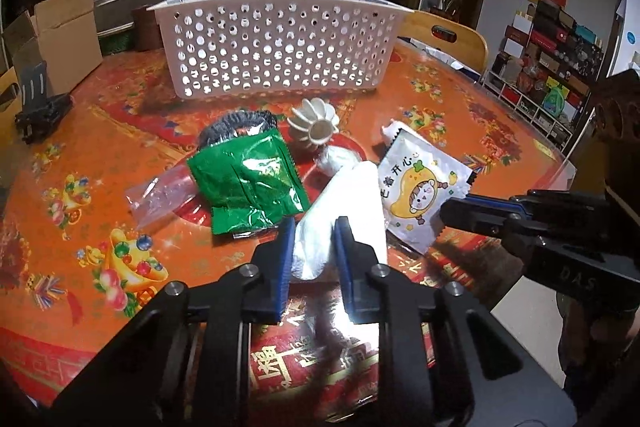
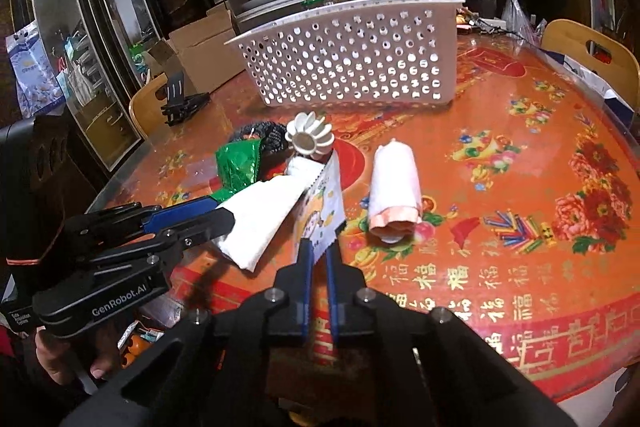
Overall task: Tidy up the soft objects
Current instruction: 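Grasp the white folded cloth with the left tool while the right tool grasps the cartoon card, then lift the white cloth with the left tool while the right tool carries the card toward the basket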
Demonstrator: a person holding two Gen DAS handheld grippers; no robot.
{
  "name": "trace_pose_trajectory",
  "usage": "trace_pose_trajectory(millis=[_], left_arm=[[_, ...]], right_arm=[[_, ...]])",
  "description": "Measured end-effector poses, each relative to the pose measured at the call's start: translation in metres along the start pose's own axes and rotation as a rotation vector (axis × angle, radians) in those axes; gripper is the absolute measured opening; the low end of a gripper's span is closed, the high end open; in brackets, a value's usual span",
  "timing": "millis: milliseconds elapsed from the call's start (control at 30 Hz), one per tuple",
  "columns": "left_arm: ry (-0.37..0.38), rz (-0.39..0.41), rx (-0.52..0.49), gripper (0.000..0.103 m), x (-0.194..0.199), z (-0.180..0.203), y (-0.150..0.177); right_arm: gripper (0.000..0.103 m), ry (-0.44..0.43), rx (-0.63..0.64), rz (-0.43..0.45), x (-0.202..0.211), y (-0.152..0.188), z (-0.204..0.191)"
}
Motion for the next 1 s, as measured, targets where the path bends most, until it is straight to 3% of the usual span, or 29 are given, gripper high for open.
trace_pose_trajectory(millis=[1000], left_arm=[[-0.018, 0.114, 0.057, 0.017, 0.045, -0.022, -0.032]], right_arm=[[0.000, 0.036, 0.091, 0.052, 0.023, -0.029, -0.022]])
Point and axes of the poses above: each gripper's, at about its wrist camera, not at the fingertips, and x roughly against the way its jaws point, z to its right, y to its underside, the point moved 4 cm from there along -x, roughly the way its jaws point, and after that the axes turned 11 degrees about -y, right-handed, at the moved point
